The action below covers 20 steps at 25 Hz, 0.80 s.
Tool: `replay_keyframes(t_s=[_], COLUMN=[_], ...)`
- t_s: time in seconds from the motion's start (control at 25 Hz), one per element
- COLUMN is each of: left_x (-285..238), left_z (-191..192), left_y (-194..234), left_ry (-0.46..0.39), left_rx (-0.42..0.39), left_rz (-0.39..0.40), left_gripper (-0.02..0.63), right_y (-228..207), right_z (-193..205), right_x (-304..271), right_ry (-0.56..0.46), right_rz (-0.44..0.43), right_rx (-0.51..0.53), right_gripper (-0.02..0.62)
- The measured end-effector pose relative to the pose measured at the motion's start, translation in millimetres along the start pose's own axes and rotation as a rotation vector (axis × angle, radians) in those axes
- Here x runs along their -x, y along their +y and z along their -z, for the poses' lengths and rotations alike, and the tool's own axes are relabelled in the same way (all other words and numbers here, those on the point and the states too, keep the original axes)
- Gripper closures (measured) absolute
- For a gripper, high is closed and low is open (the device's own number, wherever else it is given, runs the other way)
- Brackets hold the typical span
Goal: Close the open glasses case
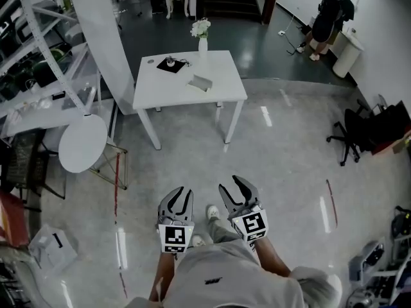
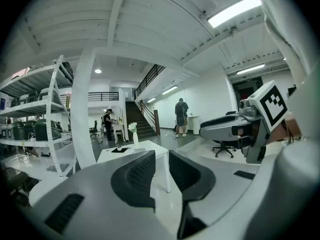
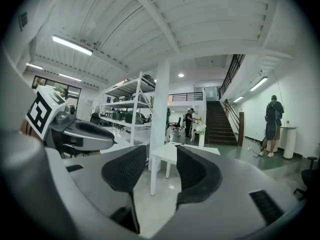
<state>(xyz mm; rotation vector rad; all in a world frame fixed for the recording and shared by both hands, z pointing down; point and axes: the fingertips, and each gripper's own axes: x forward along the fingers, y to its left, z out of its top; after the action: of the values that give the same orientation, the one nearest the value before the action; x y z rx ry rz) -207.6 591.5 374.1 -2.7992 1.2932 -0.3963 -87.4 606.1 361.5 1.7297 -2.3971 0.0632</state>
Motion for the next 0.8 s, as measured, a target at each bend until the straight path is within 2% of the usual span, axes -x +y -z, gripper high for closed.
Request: replay_keyframes(t_s=[0.2, 0.32, 0.48, 0.6, 0.8], left_x=[-38.1, -64.5, -96.0, -119.2, -155.6], left_z=[-2.2, -2.6, -8.0, -15.4, -26.7], left_y=[13.5, 20.9, 31.8, 37.2, 46.4], left_ry=[0.019, 0.025, 0.024, 0.023, 0.019], left_rx=[0.007, 0.016, 0.015, 0.019, 0.012], left_rz=[-0.015, -0.018, -0.009, -0.010, -0.032], left_gripper=[0.506, 0.507, 0.506, 0.507, 0.506], right_y=[-24.9, -46.7, -73.4, -91.5, -120.0], right_z=[0.5, -0.4, -1.8, -2.1, -5.1], right_x=[-35.1, -53.8, -79.3, -91.8, -117.6], right_ry=[0.021, 0.045, 0.026, 0.057, 0.028], right_rz=[-0.042, -0.026, -0.004, -0.013, -0.028], right_rx=[0.021, 0.022, 0.008, -0.003, -0.003], right_gripper=[0.410, 0.410, 0.410, 0.410, 0.410])
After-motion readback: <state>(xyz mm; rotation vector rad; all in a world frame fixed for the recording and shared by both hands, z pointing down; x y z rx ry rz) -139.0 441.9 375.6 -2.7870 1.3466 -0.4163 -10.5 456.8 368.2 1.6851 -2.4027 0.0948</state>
